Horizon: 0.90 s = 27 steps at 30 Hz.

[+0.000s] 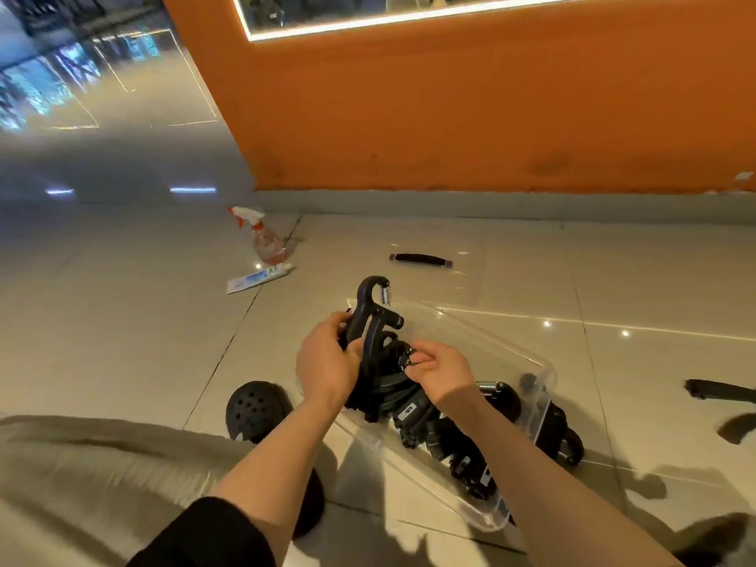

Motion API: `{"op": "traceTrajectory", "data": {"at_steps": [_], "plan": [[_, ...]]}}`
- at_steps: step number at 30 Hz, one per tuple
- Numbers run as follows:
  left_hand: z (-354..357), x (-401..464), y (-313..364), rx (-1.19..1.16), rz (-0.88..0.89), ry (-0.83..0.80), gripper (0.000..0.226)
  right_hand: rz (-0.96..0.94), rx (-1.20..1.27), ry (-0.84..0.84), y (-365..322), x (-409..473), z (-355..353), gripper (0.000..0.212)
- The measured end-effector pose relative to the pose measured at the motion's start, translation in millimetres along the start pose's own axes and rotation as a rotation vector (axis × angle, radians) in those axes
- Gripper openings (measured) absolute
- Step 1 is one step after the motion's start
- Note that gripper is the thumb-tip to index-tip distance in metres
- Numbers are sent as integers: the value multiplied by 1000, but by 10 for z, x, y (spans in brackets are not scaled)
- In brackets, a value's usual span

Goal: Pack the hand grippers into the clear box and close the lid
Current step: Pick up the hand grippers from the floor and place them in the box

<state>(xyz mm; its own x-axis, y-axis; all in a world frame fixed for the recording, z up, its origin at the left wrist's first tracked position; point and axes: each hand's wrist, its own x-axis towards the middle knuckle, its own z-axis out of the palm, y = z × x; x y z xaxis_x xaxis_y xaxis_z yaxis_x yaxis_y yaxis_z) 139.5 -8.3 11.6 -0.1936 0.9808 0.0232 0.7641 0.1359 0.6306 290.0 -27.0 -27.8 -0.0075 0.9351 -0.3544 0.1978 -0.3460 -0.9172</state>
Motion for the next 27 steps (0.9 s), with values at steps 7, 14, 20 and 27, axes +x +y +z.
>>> {"op": "traceTrajectory", "data": {"at_steps": [7,14,20,27], "plan": [[55,194,-379,252,51,-98,39,-220,-748,-53,266,28,168,48],[323,275,-376,272,74,-231,34,-255,-969,-92,320,71,197,49],[362,437,-417,206,-13,-282,27,-276,-927,-66,365,93,167,47],[391,526,-484,106,-39,-332,26,-287,-895,-54,392,111,129,46]]}}
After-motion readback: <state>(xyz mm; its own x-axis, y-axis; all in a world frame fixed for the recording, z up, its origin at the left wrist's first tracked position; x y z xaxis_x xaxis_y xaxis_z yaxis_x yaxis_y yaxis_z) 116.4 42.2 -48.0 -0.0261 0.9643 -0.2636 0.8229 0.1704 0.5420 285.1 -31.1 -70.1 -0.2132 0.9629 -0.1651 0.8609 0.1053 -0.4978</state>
